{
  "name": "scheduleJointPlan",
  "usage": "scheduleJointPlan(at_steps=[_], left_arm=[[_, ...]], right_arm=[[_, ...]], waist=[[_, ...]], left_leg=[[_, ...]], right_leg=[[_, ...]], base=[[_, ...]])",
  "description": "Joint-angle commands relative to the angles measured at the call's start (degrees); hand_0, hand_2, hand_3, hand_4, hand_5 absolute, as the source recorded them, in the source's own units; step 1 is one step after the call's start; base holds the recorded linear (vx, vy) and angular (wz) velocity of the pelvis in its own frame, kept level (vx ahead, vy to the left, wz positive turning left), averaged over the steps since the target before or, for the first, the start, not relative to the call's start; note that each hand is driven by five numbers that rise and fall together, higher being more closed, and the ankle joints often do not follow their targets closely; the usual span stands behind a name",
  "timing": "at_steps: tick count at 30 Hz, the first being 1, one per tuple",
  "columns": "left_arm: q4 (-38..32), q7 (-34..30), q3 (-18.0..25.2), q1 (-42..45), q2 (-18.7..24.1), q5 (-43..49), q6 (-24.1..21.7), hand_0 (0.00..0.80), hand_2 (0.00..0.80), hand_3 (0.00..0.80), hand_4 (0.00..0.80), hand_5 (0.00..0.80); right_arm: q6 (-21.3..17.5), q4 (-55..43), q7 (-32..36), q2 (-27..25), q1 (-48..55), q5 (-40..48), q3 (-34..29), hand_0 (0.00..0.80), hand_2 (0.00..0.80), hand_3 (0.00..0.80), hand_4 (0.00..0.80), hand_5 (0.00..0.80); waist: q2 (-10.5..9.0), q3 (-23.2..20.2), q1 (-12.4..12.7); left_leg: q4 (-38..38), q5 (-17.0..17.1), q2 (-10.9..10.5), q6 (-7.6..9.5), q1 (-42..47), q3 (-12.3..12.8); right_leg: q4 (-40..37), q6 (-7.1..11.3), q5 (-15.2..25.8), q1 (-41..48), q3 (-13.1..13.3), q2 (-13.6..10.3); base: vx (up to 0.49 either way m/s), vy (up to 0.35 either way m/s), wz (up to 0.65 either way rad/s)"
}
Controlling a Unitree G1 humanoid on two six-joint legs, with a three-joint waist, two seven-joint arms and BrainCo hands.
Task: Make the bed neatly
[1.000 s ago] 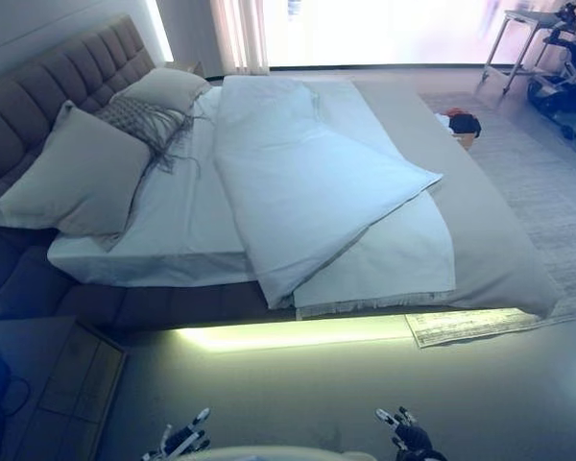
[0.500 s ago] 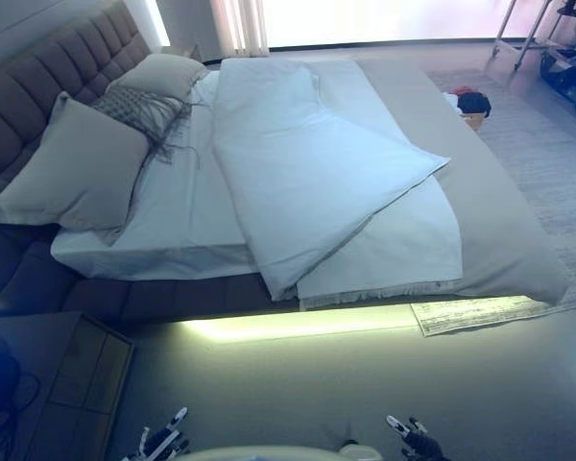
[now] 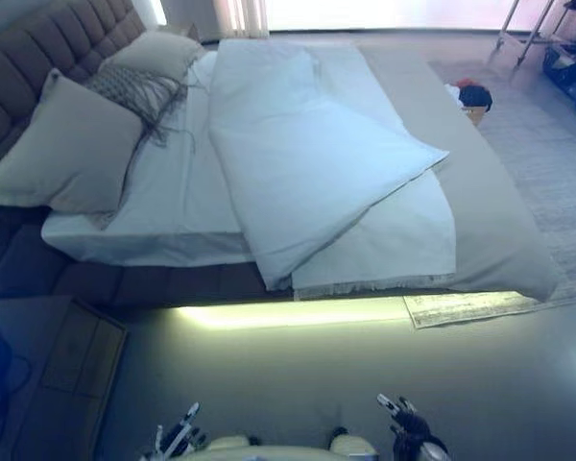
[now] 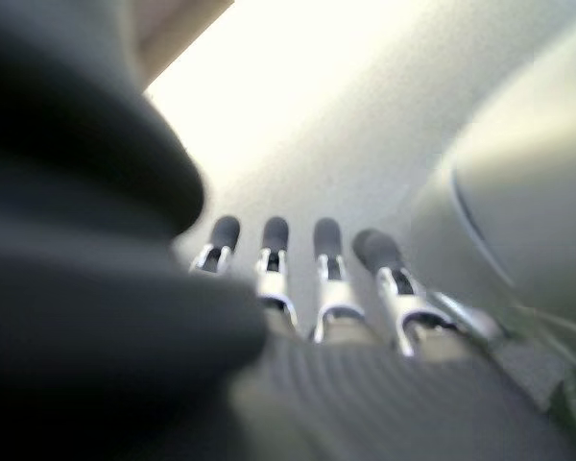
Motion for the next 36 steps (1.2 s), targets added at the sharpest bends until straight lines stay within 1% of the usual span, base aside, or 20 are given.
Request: scheduleJointPlan(at_steps=[1, 3, 5, 6, 8, 9, 10, 11, 12, 15, 17, 19, 20, 22, 24, 25, 27, 30, 33, 36], left_arm=[[0.8, 1.3, 0.9, 0.5, -1.0, -2.4, 0.5, 0.0, 0.0, 0.0, 0.0, 0.0], [1.4, 1.4, 0.3, 1.0, -1.5, -2.7, 0.1, 0.0, 0.0, 0.0, 0.0, 0.0], [1.6, 1.7, 0.3, 1.5, -2.0, -2.9, -0.1, 0.0, 0.0, 0.0, 0.0, 0.0], [1.6, 1.7, 0.5, 1.6, -2.1, -3.1, -0.2, 0.0, 0.0, 0.0, 0.0, 0.0], [1.9, 1.2, 1.6, 1.6, -2.0, -3.8, -0.4, 0.0, 0.0, 0.0, 0.0, 0.0], [2.1, 0.8, 2.6, 1.8, -1.8, -2.8, -0.3, 0.0, 0.0, 0.0, 0.0, 0.0], [2.6, 0.9, 3.3, 1.7, -1.4, -2.0, -0.5, 0.0, 0.0, 0.0, 0.0, 0.0], [2.7, 0.8, 3.3, 1.6, -1.1, -1.9, -0.7, 0.0, 0.0, 0.0, 0.0, 0.0], [2.8, 0.0, 3.1, 1.3, -0.2, -1.4, -0.8, 0.0, 0.0, 0.0, 0.0, 0.0], [2.3, -0.6, 2.3, 0.3, 1.2, 1.2, -0.8, 0.0, 0.0, 0.0, 0.0, 0.0], [2.2, -0.7, 1.7, -0.4, 2.2, 2.3, -0.7, 0.0, 0.0, 0.0, 0.0, 0.0], [2.4, -0.8, 0.6, -1.6, 3.9, 5.1, -0.4, 0.0, 0.0, 0.0, 0.0, 0.0], [2.2, -0.3, 0.0, -2.3, 4.5, 5.7, -0.1, 0.0, 0.0, 0.0, 0.0, 0.0], [2.0, -0.3, -0.5, -3.5, 5.3, 5.8, 0.2, 0.0, 0.0, 0.0, 0.0, 0.0], [1.4, -0.3, -0.6, -4.0, 5.5, 5.4, 0.1, 0.0, 0.0, 0.0, 0.0, 0.0], [0.8, -0.1, -0.5, -4.2, 5.4, 5.2, 0.1, 0.0, 0.0, 0.0, 0.0, 0.0], [-0.3, -0.1, -0.5, -4.3, 5.2, 4.8, -0.2, 0.0, 0.0, 0.0, 0.0, 0.0], [-0.2, -0.1, -0.3, -3.8, 4.9, 5.7, 0.1, 0.0, 0.0, 0.0, 0.0, 0.0], [1.1, -0.6, 0.9, -1.5, 3.7, 7.0, -0.6, 0.0, 0.0, 0.0, 0.0, 0.0], [1.0, 0.1, 1.3, -0.1, 2.6, 6.2, 0.3, 0.0, 0.0, 0.0, 0.0, 0.0]], right_arm=[[2.5, 1.9, -0.4, -1.2, -2.5, -2.2, 1.8, 0.0, 0.0, 0.0, 0.0, 0.0], [2.6, 2.3, -1.3, -1.4, -2.5, -2.2, 1.8, 0.0, 0.0, 0.0, 0.0, 0.0], [2.2, 2.1, -0.9, -1.4, -2.0, -1.5, 1.8, 0.0, 0.0, 0.0, 0.0, 0.0], [2.2, 2.0, -0.9, -1.4, -1.9, -1.4, 1.7, 0.0, 0.0, 0.0, 0.0, 0.0], [1.8, 2.1, 0.0, -1.3, -1.3, 0.0, 1.0, 0.0, 0.0, 0.0, 0.0, 0.0], [2.1, 2.4, -0.3, -1.0, -1.1, 0.1, 0.5, 0.0, 0.0, 0.0, 0.0, 0.0], [2.2, 2.8, -1.0, -0.6, -0.7, -0.2, -0.4, 0.0, 0.0, 0.0, 0.0, 0.0], [2.2, 2.9, -1.0, -0.5, -0.5, 0.1, -0.6, 0.0, 0.0, 0.0, 0.0, 0.0], [2.2, 3.0, -0.2, -0.3, 0.6, 0.6, -1.7, 0.0, 0.0, 0.0, 0.0, 0.0], [1.5, 3.0, 1.6, -0.1, 1.6, -0.8, -2.4, 0.0, 0.0, 0.0, 0.0, 0.0], [1.9, 2.5, 2.0, -0.1, 1.5, 0.1, -2.2, 0.0, 0.0, 0.0, 0.0, 0.0], [2.2, 2.1, 2.0, -0.1, 1.3, 1.0, -2.3, 0.0, 0.0, 0.0, 0.0, 0.0], [2.6, 1.9, 1.8, -0.1, 1.1, 1.9, -2.2, 0.0, 0.0, 0.0, 0.0, 0.0], [2.0, 2.0, 1.4, -0.5, 1.0, 3.6, -2.4, 0.0, 0.0, 0.0, 0.0, 0.0], [1.1, 1.8, 1.3, -0.8, 1.0, 4.0, -2.6, 0.0, 0.0, 0.0, 0.0, 0.0], [0.5, 1.4, 1.5, -0.9, 1.0, 4.4, -2.7, 0.0, 0.0, 0.0, 0.0, 0.0], [0.0, 0.5, 1.8, -1.1, 0.8, 5.1, -3.7, 0.0, 0.0, 0.0, 0.0, 0.0], [-0.3, 0.2, 2.4, -0.9, 0.8, 5.3, -5.5, 0.0, 0.0, 0.0, 0.0, 0.0], [-0.5, 0.8, 1.9, -0.4, 1.1, 4.8, -5.5, 0.0, 0.0, 0.0, 0.0, 0.0], [-0.7, 1.0, 0.9, 0.2, 1.1, 4.9, -4.7, 0.0, 0.0, 0.0, 0.0, 0.0]], waist=[[3.25, 2.6, 1.7], [3.96, 3.5, 3.4], [3.99, 3.7, 4.5], [3.9, 3.7, 4.7], [3.97, 3.1, 4.8], [3.68, 2.4, 4.9], [3.26, 1.3, 5.1], [2.99, 1.0, 5.2], [2.39, -0.4, 5.3], [1.31, -2.6, 5.2], [0.97, -3.5, 4.9], [1.15, -4.5, 3.2], [1.28, -4.4, 2.1], [2.55, -4.0, 0.5], [3.42, -2.7, -1.0], [3.49, -1.9, -1.7], [2.36, -0.4, -3.2], [2.93, 0.3, -4.8], [2.54, -0.7, -5.5], [2.45, -1.9, -5.8]], left_leg=[[-17.3, 10.4, 1.7, 2.34, -4.0, 2.7], [-26.9, 13.9, 2.3, 1.91, -6.0, 1.4], [-30.0, 14.4, 2.8, 1.56, -8.1, 0.7], [-29.9, 14.4, 2.9, 1.54, -8.3, 0.9], [-28.9, 12.9, 3.6, 1.8, -7.8, 3.6], [-29.0, 11.7, 4.0, 2.17, -6.8, 4.9], [-27.4, 11.2, 3.6, 2.73, -5.8, 4.6], [-26.7, 10.8, 3.3, 2.95, -5.8, 4.3], [-24.5, 9.1, 2.4, 4.26, -5.9, 4.1], [-22.3, 6.6, -0.1, 7.24, -5.8, 3.8], [-21.9, 5.6, -1.5, 8.68, -5.5, 3.6], [-21.9, 4.3, -3.4, 10.49, -4.0, 3.3], [-21.9, 3.5, -4.0, 10.87, -3.0, 3.4], [-22.4, 3.6, -3.4, 10.63, -1.2, 4.1], [-23.1, 3.0, -3.1, 9.96, 2.0, 4.7], [-23.4, 1.9, -3.4, 9.64, 3.7, 4.6], [-23.3, -2.0, -4.7, 9.28, 6.4, 4.4], [-23.0, -5.9, -4.2, 9.26, 10.2, 3.2], [-21.8, -8.8, -4.2, 9.66, 13.0, 0.7], [-21.8, -9.2, -3.0, 9.04, 15.6, -0.1]], right_leg=[[4.4, 1.72, -2.9, 2.1, 0.7, 3.3], [3.6, 2.08, -4.3, 5.2, 2.1, 3.6], [3.7, 2.41, -6.1, 7.7, 3.2, 2.9], [3.8, 2.49, -6.8, 8.2, 3.3, 2.6], [4.4, 3.59, -8.6, 10.1, 2.4, 0.8], [4.7, 4.83, -9.0, 11.3, 1.2, -1.1], [5.3, 6.09, -9.3, 12.3, 0.4, -3.0], [5.4, 6.45, -9.4, 12.8, 0.3, -3.5], [7.3, 7.3, -9.5, 13.7, 0.1, -5.3], [14.1, 8.26, -4.3, 12.5, 0.7, -8.7], [18.2, 8.36, -1.8, 10.9, 1.4, -9.0], [27.1, 8.03, 2.2, 4.1, 3.4, -7.3], [28.9, 7.59, 2.5, 0.2, 4.0, -6.7], [25.6, 6.31, 0.4, -5.7, 2.7, -4.0], [20.7, 5.42, 0.0, -10.9, 0.4, -3.5], [17.0, 5.56, 1.6, -14.1, -0.5, -4.1], [8.1, 7.69, 8.5, -19.6, -1.2, -6.5], [0.6, 8.45, 10.0, -21.5, -0.4, -6.4], [2.3, 8.47, 9.5, -19.0, 2.4, -5.6], [5.9, 8.29, 8.8, -17.2, 2.6, -5.1]], base=[[0.431, 0.203, -0.2], [0.443, 0.175, -0.12], [0.421, 0.172, -0.09], [0.462, 0.255, -0.17], [0.373, 0.244, -0.37], [0.491, 0.296, -0.61], [0.508, 0.292, -0.69], [0.595, 0.329, -0.64], [0.514, 0.287, -0.42], [0.503, 0.315, 0.08], [0.331, 0.207, 0.2], [0.4, 0.216, 0.17], [0.38, 0.155, 0.18], [0.307, 0.04, 0.27], [0.259, -0.055, 0.18], [0.254, -0.157, -0.05], [0.299, -0.186, 0.02], [0.383, -0.194, 0.12], [0.481, -0.256, 0.32], [0.374, -0.211, 0.46]])
